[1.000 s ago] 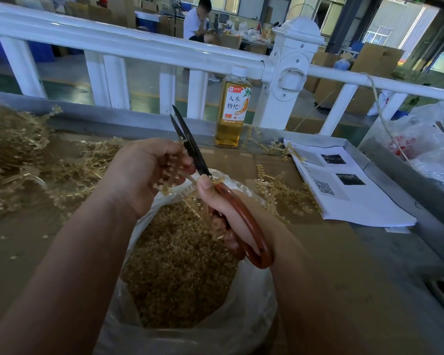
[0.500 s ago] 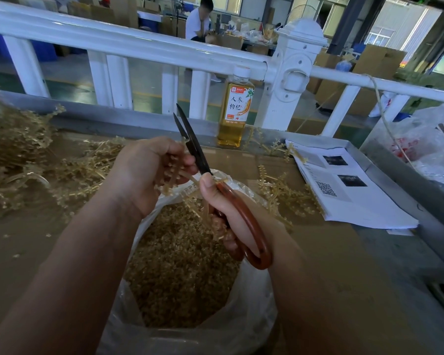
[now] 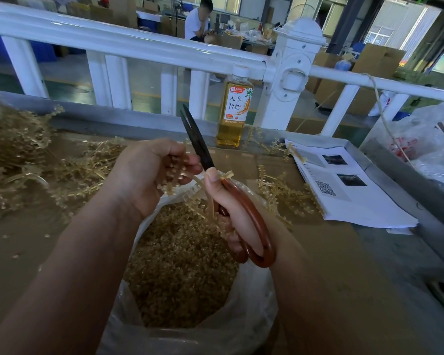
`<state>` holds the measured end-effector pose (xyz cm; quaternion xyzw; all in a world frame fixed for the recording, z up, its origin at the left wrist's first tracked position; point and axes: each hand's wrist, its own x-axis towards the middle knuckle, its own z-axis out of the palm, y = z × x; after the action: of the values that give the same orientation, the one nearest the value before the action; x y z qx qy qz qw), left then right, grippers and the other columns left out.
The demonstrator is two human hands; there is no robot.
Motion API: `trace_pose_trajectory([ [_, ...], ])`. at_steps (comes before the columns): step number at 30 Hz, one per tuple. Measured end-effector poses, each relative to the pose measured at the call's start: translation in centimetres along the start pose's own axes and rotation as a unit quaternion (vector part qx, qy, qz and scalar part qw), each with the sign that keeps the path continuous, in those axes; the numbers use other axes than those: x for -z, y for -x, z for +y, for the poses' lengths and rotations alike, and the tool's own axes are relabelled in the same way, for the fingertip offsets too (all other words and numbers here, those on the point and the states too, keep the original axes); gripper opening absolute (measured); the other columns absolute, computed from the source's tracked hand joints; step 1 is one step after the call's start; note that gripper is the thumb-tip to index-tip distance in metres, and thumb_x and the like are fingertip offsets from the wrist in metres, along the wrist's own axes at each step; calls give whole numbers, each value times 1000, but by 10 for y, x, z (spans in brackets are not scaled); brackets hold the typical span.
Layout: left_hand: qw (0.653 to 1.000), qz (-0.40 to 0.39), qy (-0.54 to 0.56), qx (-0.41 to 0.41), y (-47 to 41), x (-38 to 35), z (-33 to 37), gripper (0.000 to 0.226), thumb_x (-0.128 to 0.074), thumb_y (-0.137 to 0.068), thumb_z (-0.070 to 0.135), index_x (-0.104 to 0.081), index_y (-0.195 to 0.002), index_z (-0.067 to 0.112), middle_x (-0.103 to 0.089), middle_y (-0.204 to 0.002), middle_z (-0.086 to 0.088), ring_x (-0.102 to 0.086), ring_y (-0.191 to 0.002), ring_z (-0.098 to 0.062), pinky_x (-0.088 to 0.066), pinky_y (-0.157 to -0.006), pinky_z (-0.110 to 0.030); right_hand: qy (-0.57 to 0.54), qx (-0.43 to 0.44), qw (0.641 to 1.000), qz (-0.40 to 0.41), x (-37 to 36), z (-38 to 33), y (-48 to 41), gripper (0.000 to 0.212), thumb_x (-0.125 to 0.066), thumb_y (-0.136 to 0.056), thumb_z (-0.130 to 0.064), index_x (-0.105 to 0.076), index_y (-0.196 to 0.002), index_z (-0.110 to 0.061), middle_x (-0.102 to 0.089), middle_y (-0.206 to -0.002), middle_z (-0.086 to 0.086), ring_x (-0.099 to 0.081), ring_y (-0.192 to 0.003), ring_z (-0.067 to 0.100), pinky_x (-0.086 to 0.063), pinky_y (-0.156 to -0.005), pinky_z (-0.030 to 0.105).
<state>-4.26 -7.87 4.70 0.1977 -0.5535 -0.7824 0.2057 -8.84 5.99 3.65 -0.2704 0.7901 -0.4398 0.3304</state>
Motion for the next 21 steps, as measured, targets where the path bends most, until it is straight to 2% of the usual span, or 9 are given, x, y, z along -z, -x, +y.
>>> trace_pose_trajectory([
  [3, 1000, -4, 1, -5, 0, 0, -1, 16, -48, -88, 8, -60, -77, 3, -65, -60, -3, -63, -51, -13, -51, -54, -22, -12, 30, 999, 9, 0, 3, -1, 57, -28, -48, -86, -50, -70, -37, -43, -36, -8, -39, -31, 5, -35, -41, 23],
  [5, 1000, -6, 13, -14, -1, 0, 0, 17, -50, -90, 8, -58, -75, 7, -64, -57, -1, -63, -52, -12, -51, -54, -23, 0, 57, 998, 19, 0, 5, -3, 52, -30, -53, -86, -53, -70, -42, -43, -40, -8, -39, -33, 6, -35, -40, 22],
  [7, 999, -1, 15, -37, -1, 2, 0, 17, -51, -91, 9, -57, -75, 10, -64, -56, 2, -62, -50, -9, -49, -49, -19, -11, 64, 998, 15, 1, 5, -4, 49, -32, -59, -82, -49, -67, -37, -43, -37, -9, -37, -30, 2, -33, -38, 18],
  [12, 996, 33, 37, -70, -4, 14, 4, 18, -51, -92, 12, -58, -75, 12, -65, -58, 3, -59, -49, -8, -44, -43, -15, -113, 17, 993, 23, 9, 3, -1, 57, -43, -54, -74, -47, -65, -18, -39, -40, -9, -32, -31, 6, -29, -34, 15],
  [17, 993, 11, 89, -81, -5, 18, 6, 20, -47, -94, 12, -55, -75, 14, -63, -59, 4, -58, -51, -7, -43, -43, -17, -115, 25, 990, 75, 14, 2, 1, 60, -45, -54, -72, -48, -69, -14, -40, -42, -8, -34, -33, 7, -31, -36, 18],
  [21, 992, -17, 83, -93, -3, 16, 6, 22, -46, -94, 12, -55, -74, 15, -61, -59, 5, -55, -49, -7, -41, -43, -16, -153, 25, 984, 92, 16, 2, 2, 46, -53, -71, -61, -49, -72, -15, -42, -43, -6, -35, -32, 7, -31, -36, 18],
])
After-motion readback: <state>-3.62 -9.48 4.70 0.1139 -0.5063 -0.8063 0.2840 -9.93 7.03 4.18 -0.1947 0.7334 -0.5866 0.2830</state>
